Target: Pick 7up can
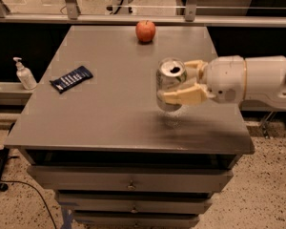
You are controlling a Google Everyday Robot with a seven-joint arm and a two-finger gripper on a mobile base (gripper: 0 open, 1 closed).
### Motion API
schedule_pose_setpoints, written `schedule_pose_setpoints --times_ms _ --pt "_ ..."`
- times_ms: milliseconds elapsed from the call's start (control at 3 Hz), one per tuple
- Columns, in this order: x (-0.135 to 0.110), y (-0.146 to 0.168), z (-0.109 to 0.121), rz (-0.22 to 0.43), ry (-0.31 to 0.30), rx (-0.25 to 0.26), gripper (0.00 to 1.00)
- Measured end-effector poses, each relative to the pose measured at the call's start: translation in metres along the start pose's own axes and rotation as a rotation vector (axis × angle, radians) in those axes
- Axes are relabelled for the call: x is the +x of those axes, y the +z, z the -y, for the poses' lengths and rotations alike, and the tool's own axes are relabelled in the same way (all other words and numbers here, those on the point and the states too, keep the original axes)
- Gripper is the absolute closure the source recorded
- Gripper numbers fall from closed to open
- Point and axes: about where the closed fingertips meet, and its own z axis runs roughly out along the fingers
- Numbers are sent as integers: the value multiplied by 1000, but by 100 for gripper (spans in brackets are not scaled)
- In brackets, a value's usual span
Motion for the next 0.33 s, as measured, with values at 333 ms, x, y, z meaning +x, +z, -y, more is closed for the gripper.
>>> schedule_pose_setpoints --times_ms 333 --pt "-14 6 6 7 -24 -5 100"
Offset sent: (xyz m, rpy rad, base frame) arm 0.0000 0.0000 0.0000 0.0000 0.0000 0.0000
